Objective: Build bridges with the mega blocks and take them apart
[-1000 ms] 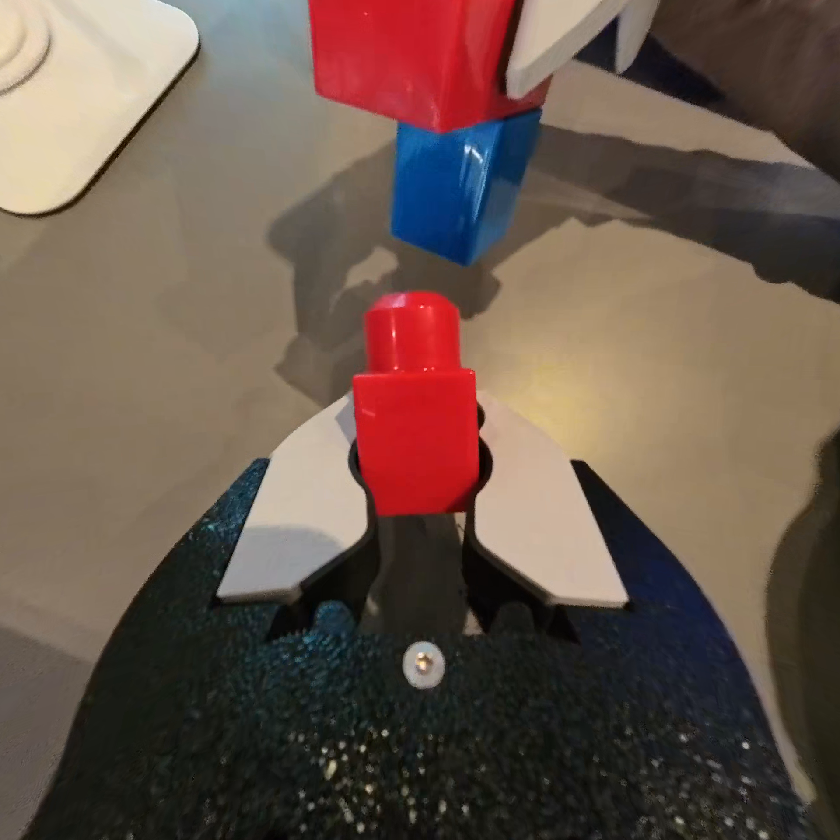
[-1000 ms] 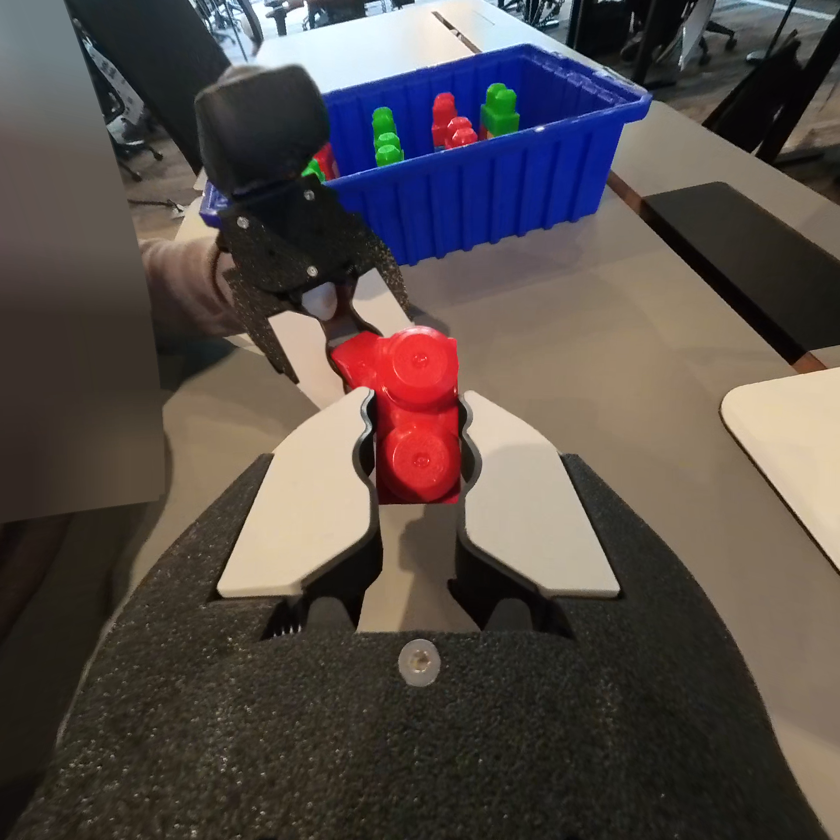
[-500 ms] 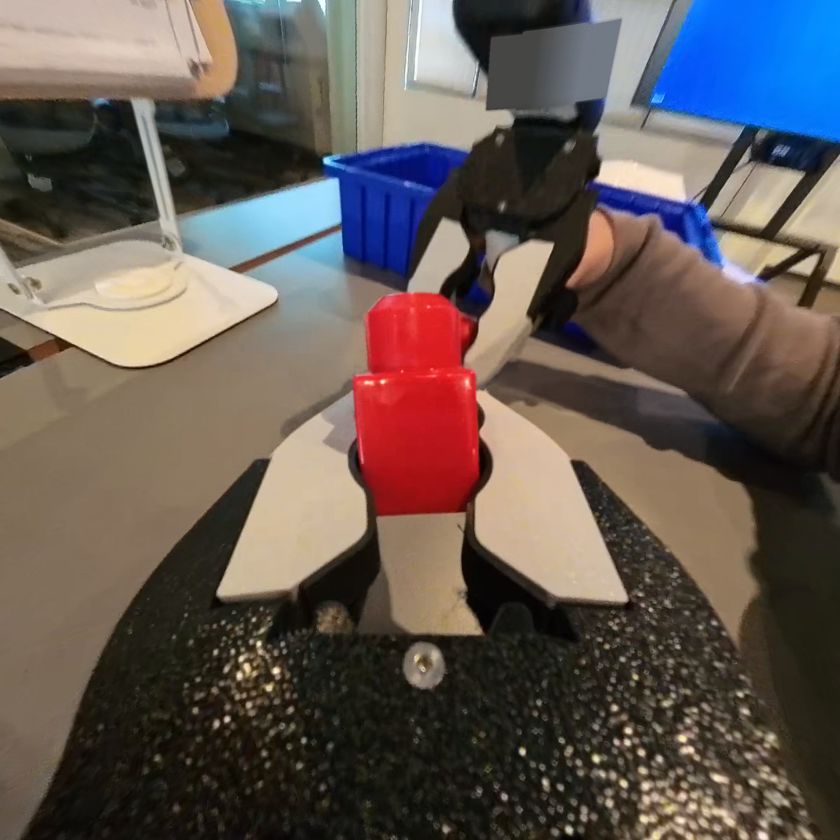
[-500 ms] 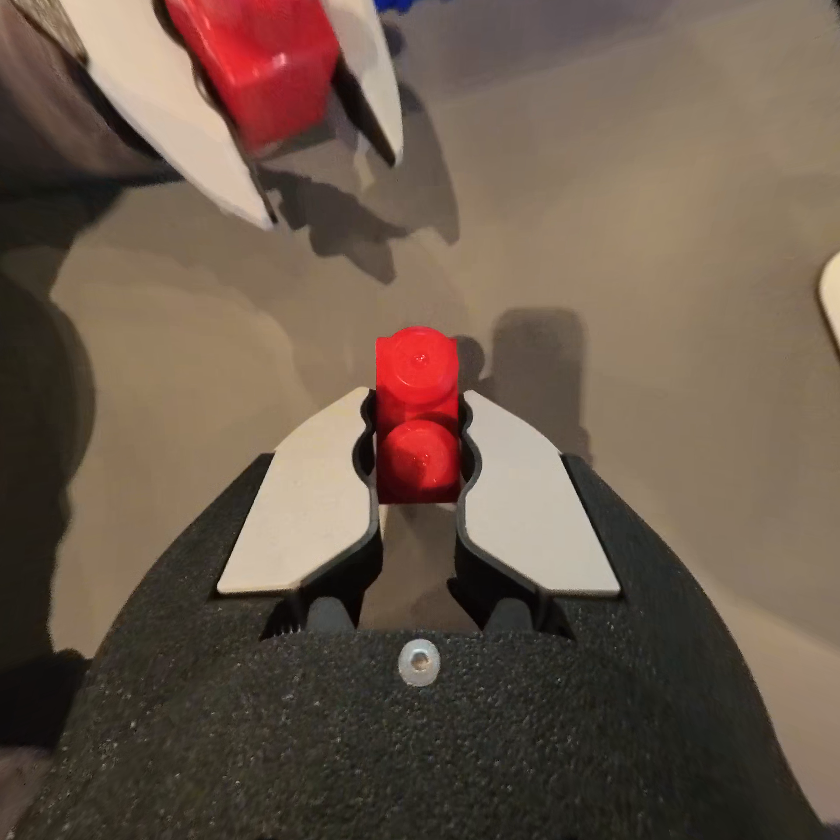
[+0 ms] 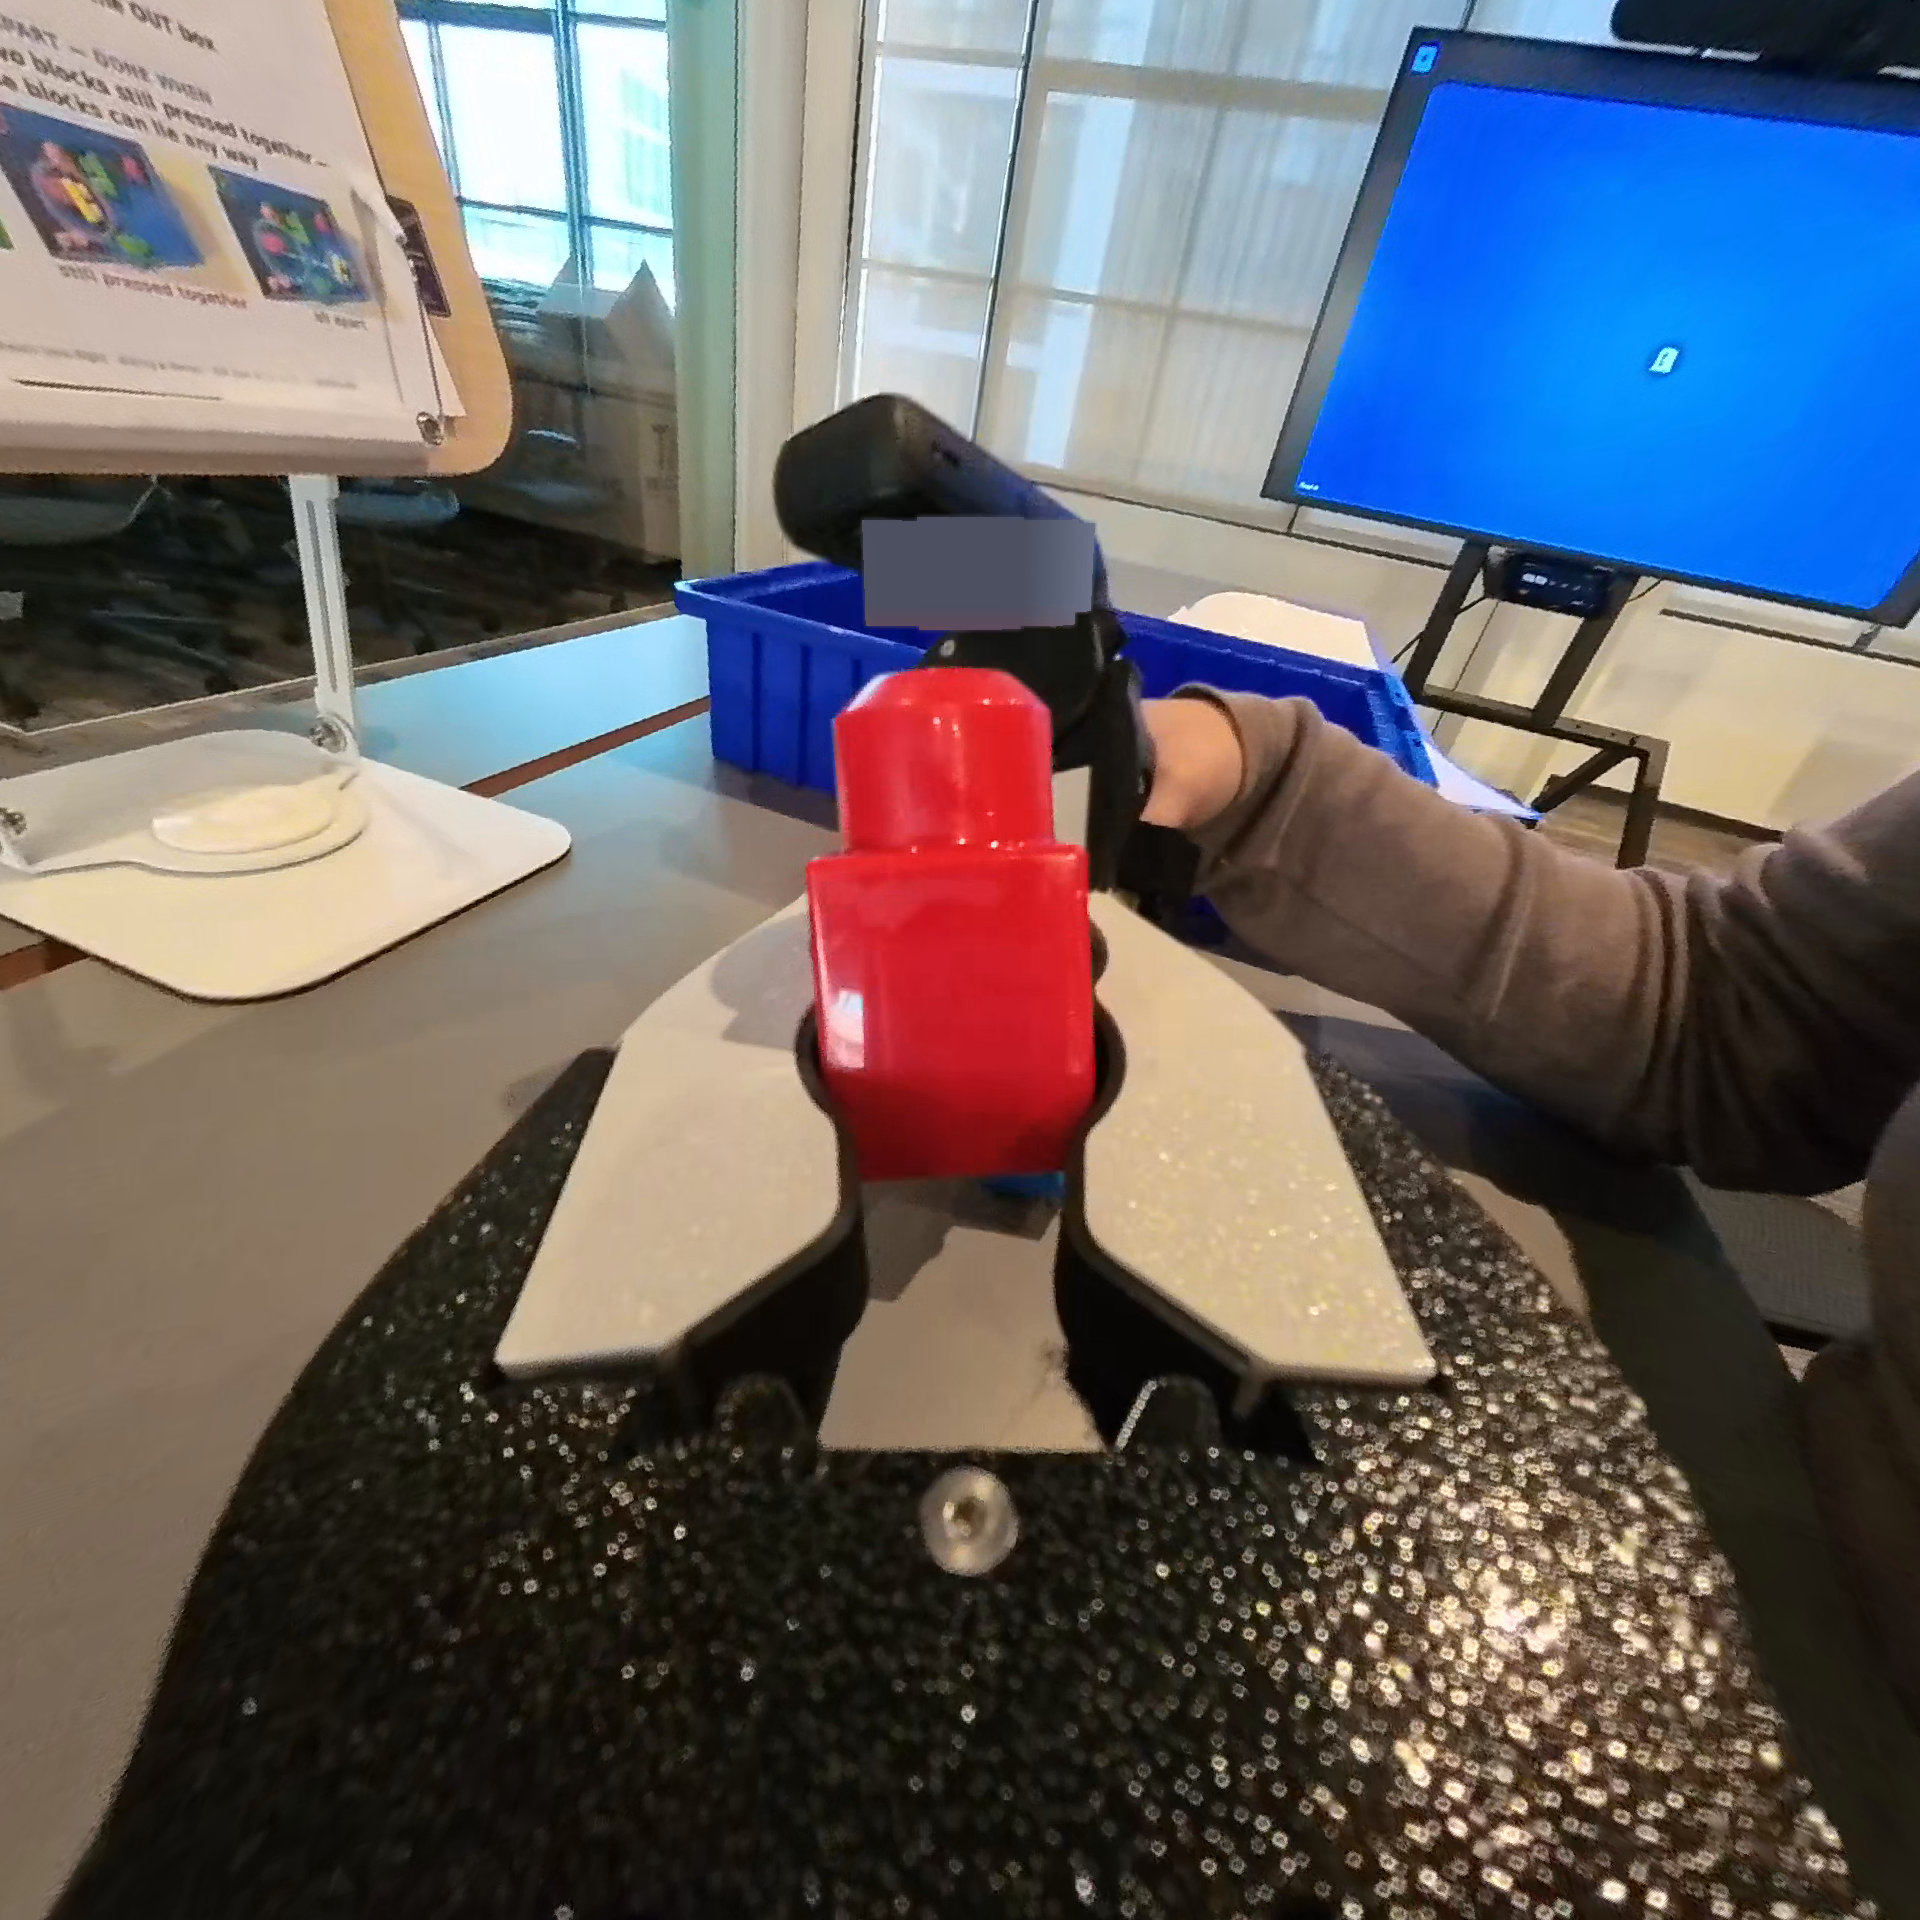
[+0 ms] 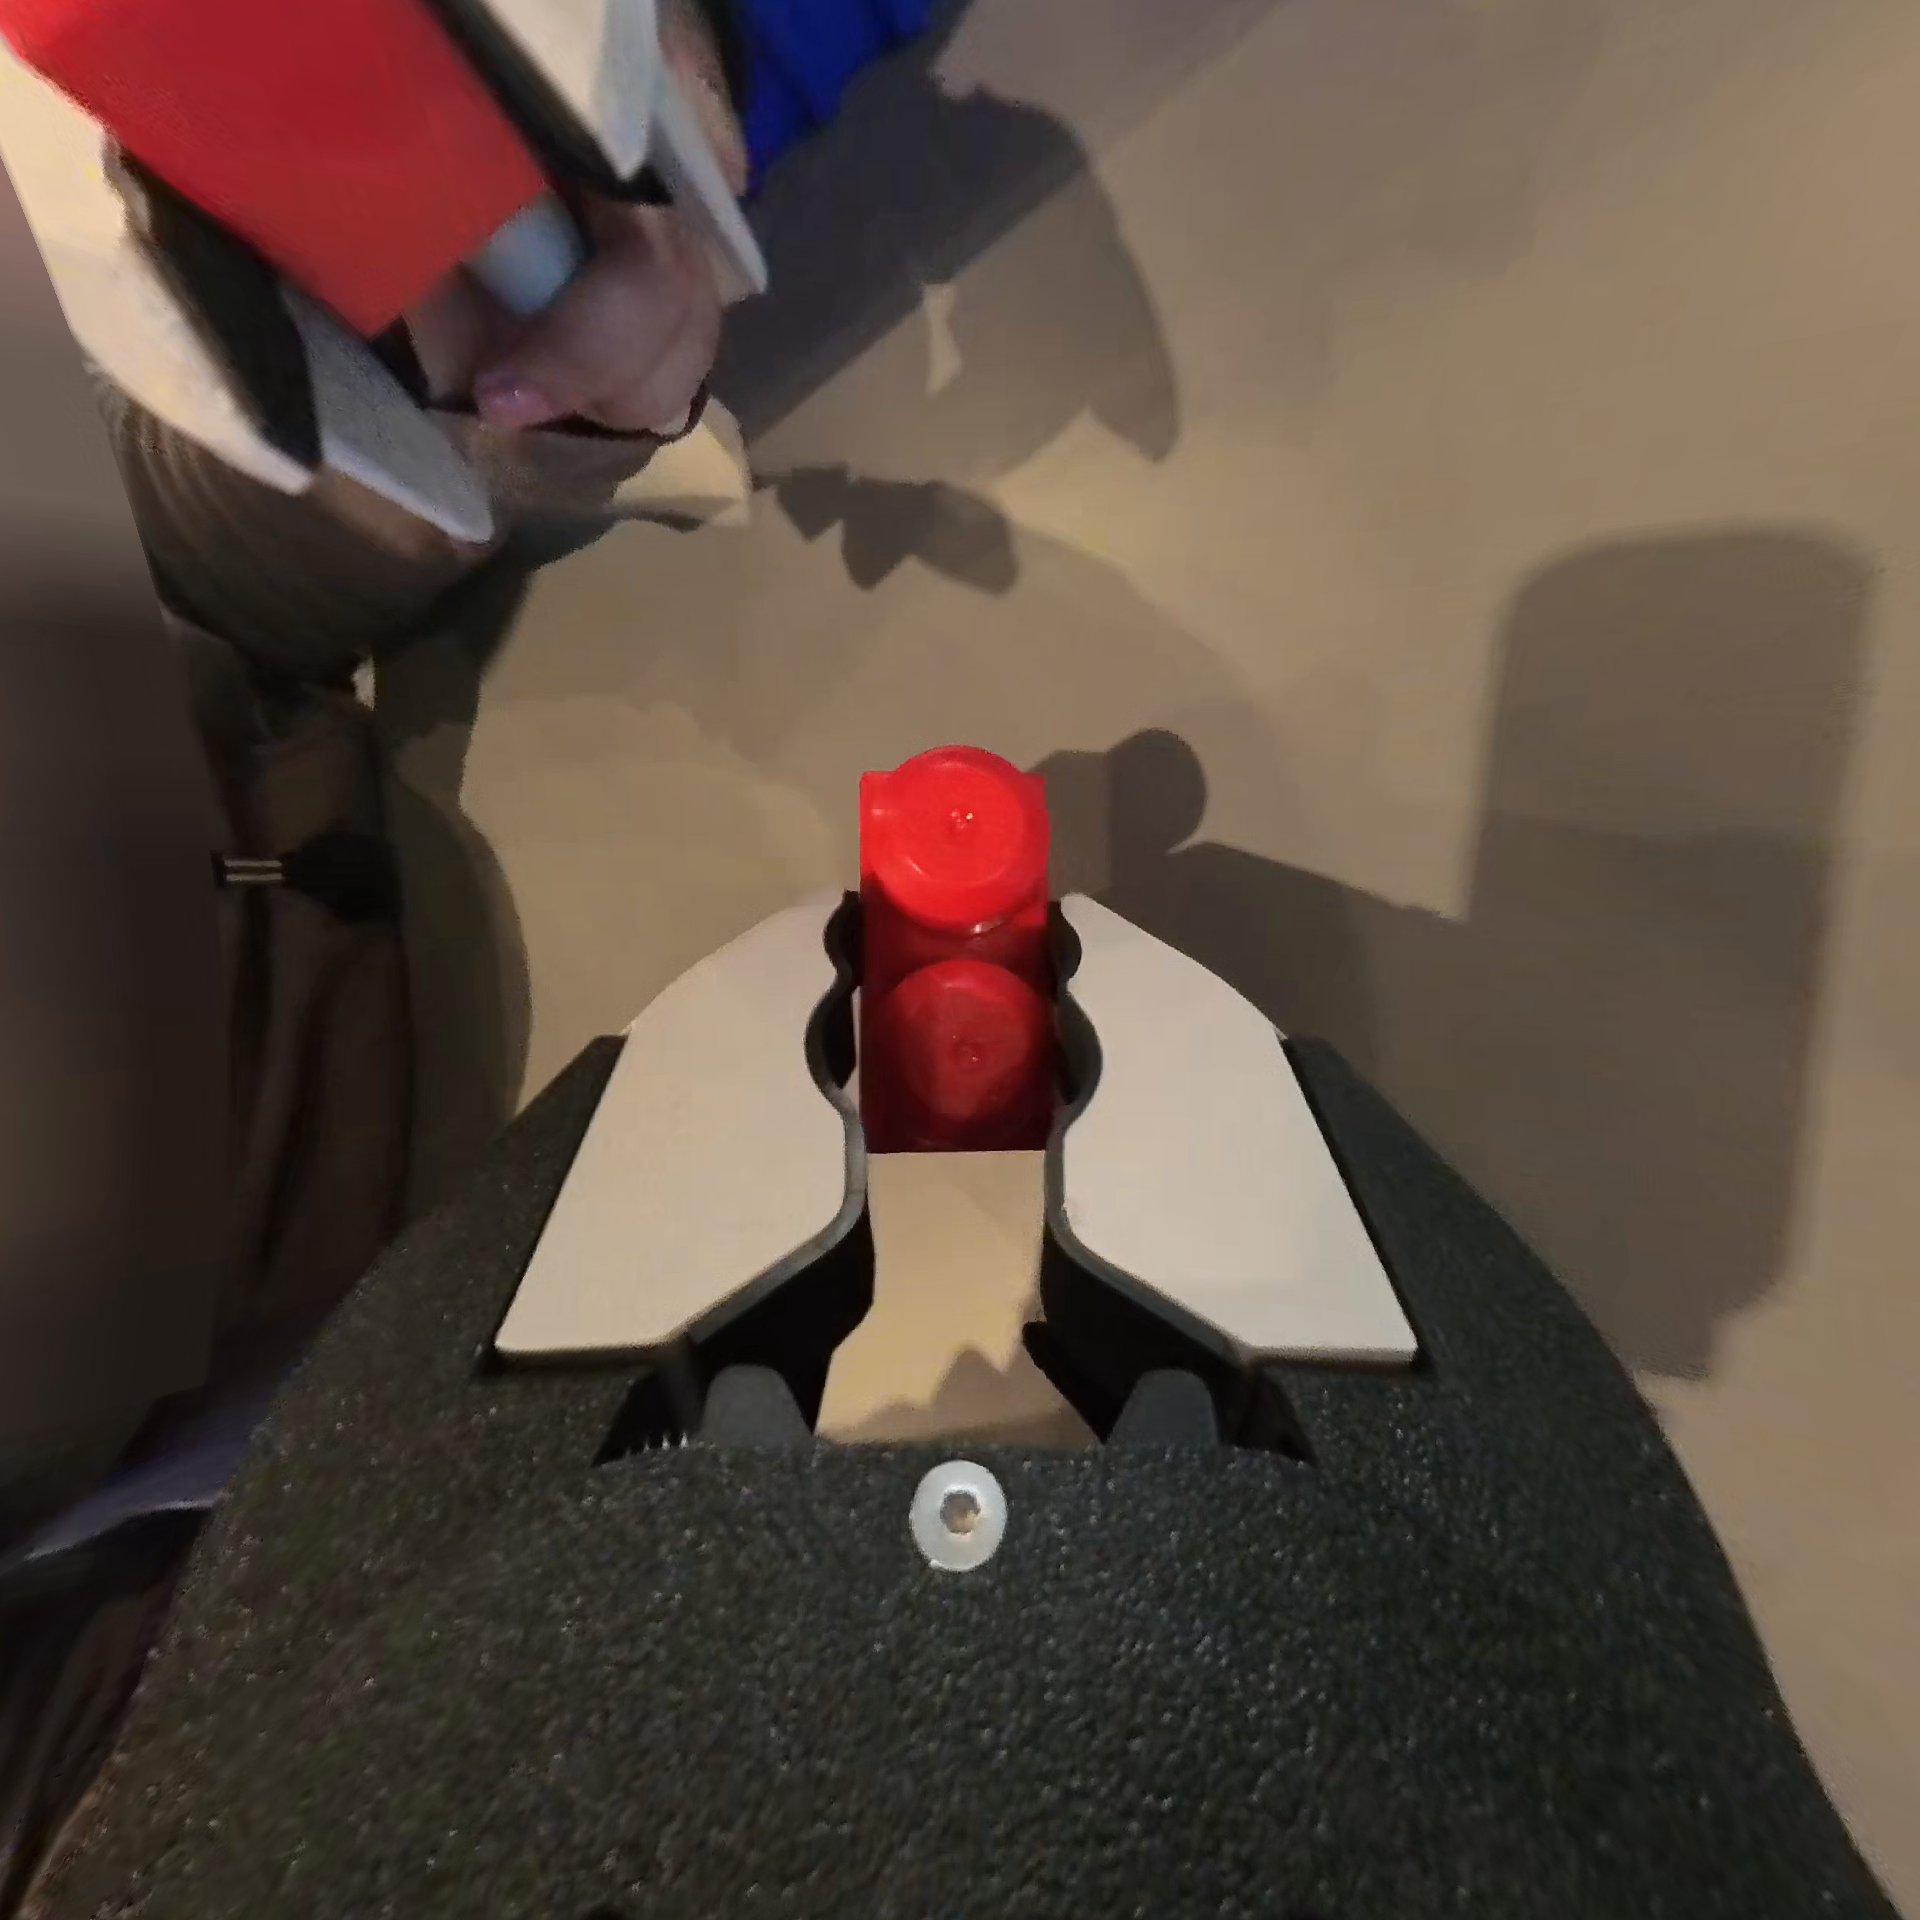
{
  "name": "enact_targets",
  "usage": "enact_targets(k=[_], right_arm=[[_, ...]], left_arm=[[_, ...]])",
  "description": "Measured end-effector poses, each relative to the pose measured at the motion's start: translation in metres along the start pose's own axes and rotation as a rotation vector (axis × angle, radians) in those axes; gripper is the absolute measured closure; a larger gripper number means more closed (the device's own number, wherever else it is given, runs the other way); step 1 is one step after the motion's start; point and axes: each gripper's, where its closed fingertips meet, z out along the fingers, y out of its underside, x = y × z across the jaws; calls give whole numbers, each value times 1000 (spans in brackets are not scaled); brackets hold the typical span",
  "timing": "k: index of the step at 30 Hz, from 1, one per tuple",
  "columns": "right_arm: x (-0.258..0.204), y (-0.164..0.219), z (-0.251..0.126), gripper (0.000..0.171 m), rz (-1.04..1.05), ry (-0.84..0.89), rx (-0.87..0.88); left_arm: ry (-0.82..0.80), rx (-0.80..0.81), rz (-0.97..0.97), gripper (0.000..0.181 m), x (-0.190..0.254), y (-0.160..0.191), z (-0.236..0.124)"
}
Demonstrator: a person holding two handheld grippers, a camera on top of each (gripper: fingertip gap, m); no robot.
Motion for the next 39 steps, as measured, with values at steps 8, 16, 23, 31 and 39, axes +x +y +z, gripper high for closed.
enact_targets(k=[8,16,23,31,39], right_arm=[[-14,-51,-32,105,-80,-8,337],[-53,-100,-26,105,-60,56,446],[-50,-89,-25,136,-54,164,319],[79,0,-287,136,251,1039,405],[213,115,-290,135,659,882,292]], left_arm=[[-54,2,71,140,-4,2,3],[-449,-252,529,139,-31,19,7],[-481,-182,607,134,-18,14,16],[-473,-123,442,100,-29,25,13],[-495,-42,417,108,-32,25,17]])
